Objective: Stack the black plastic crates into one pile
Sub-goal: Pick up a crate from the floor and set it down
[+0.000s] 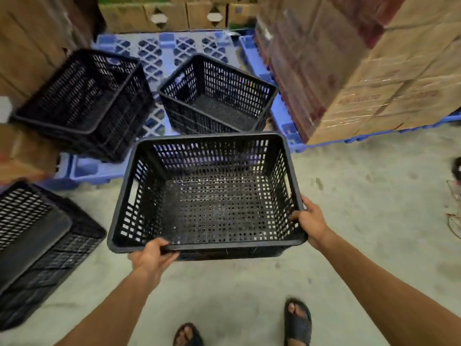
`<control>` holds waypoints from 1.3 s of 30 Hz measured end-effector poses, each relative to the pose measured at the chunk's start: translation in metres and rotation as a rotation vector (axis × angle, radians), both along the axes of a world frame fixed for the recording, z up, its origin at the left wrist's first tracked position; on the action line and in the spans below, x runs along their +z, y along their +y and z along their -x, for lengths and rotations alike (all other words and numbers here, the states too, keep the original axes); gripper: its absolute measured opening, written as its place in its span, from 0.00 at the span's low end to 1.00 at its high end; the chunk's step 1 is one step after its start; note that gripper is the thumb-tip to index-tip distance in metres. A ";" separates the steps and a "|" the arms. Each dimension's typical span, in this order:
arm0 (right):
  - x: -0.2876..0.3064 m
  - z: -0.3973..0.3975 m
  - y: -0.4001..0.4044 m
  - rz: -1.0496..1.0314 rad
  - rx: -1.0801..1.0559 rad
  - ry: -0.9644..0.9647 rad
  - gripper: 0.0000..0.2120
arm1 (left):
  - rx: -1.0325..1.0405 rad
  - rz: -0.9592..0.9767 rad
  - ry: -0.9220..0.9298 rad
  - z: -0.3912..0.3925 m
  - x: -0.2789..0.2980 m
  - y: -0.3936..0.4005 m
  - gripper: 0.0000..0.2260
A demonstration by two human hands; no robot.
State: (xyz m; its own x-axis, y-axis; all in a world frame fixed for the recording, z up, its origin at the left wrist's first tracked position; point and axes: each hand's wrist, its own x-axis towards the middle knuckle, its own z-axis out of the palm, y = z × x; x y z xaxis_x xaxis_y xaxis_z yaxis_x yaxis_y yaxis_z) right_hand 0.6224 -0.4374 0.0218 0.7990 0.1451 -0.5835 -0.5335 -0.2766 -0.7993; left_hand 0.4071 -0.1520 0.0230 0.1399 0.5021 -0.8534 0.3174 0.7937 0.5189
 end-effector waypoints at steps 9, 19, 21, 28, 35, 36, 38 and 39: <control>-0.026 -0.021 0.058 0.557 0.320 -0.360 0.28 | -0.741 -0.130 0.370 0.030 0.008 0.035 0.30; -0.022 0.002 0.047 0.746 1.467 -0.881 0.30 | -1.266 -1.054 0.510 0.022 -0.007 0.025 0.26; -0.029 0.003 0.040 0.830 1.566 -0.867 0.24 | -1.558 -0.927 0.493 0.026 -0.013 0.031 0.25; -0.037 -0.013 0.048 0.813 1.562 -1.057 0.21 | -1.611 -1.024 0.656 0.013 -0.022 0.043 0.16; -0.044 -0.016 0.060 0.712 1.516 -1.035 0.22 | -1.644 -0.852 0.656 -0.002 -0.026 0.067 0.13; -0.047 -0.015 0.059 0.700 1.501 -1.059 0.23 | -1.670 -0.835 0.676 -0.003 -0.028 0.068 0.14; -0.049 -0.015 0.060 0.663 1.467 -1.054 0.25 | -1.691 -0.794 0.680 -0.005 -0.029 0.070 0.13; -0.049 -0.016 0.061 0.649 1.451 -1.025 0.25 | -1.689 -0.782 0.667 -0.006 -0.029 0.071 0.13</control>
